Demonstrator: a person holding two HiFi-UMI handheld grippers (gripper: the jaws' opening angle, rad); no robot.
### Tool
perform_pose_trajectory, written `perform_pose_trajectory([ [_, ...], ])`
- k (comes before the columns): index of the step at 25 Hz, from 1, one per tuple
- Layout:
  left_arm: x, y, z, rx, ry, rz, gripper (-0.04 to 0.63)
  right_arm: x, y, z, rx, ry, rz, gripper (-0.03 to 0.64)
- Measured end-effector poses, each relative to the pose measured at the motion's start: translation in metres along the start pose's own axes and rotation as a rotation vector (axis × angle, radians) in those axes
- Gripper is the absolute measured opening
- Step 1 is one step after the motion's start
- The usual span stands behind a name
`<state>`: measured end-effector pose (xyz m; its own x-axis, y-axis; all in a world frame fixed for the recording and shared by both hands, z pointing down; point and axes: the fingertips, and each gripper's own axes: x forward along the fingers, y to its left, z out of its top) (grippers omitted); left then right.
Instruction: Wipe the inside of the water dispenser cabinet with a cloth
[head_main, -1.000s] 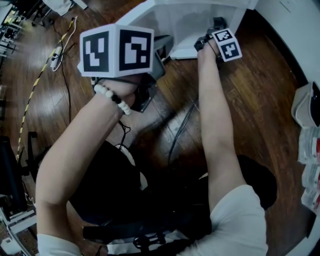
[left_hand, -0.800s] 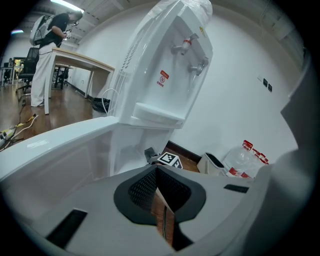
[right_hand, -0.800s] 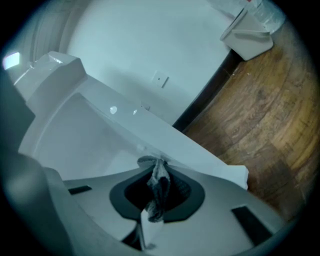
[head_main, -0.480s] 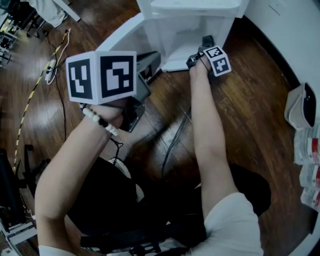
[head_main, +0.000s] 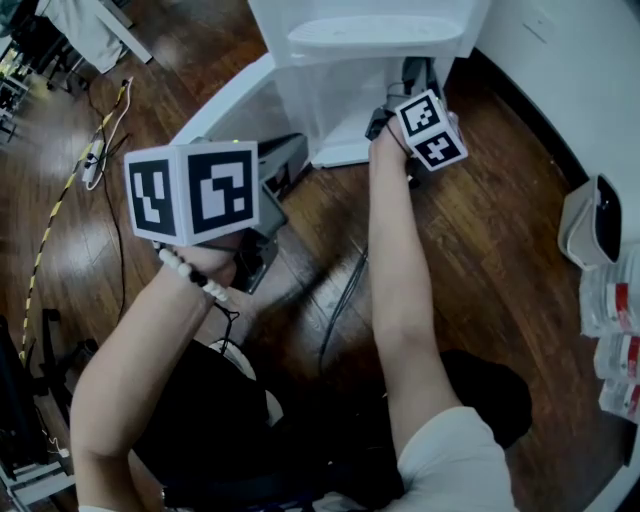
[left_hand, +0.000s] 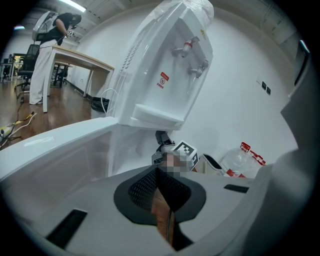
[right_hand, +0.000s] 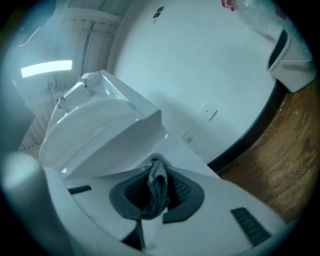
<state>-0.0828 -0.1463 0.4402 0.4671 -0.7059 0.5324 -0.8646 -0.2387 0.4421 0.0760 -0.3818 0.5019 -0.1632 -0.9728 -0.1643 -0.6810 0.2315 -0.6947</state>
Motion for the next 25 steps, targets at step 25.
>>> perform_pose_trajectory([
  [25, 0.018, 0.045, -0.013, -0.091, 0.073, 0.032, -0.012, 0.064, -0.110, -0.208, -0.300, 0.526, -0.271, 0.044],
])
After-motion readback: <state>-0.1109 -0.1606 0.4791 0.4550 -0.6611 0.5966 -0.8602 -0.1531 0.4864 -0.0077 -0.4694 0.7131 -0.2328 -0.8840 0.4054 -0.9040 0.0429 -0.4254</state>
